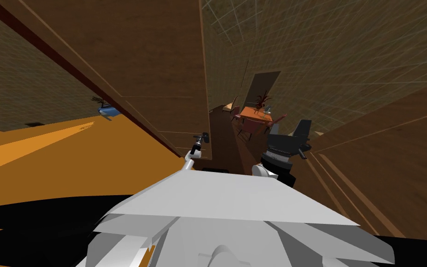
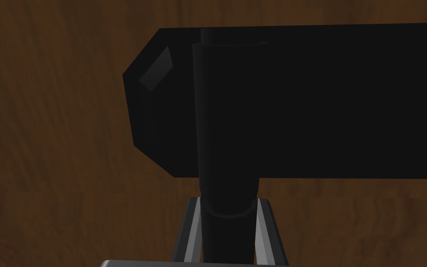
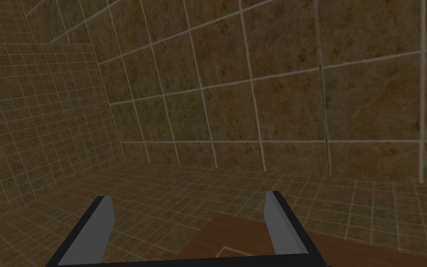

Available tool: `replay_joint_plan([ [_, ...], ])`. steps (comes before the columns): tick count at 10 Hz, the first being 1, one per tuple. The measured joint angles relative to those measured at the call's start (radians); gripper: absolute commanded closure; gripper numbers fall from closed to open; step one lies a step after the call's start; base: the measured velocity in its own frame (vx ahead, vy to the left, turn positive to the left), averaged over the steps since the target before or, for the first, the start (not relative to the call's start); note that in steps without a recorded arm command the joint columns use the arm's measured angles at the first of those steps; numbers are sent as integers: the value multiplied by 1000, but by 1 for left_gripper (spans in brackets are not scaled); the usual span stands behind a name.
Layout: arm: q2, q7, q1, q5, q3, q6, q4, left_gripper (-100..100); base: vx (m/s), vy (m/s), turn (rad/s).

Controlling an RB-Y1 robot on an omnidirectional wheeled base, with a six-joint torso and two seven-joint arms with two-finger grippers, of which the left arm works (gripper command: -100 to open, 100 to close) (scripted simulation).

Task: Push the door open

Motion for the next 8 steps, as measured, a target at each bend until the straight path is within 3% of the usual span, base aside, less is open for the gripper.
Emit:
replay_joint_plan([
  [2, 12, 3, 7, 4, 8, 1, 1, 100, 155, -64, 58],
  [5, 10, -8, -2, 5, 37, 5, 13, 100, 174, -62, 43],
  [8, 22, -13, -2, 9, 65, 6, 6, 100, 173, -86, 70],
])
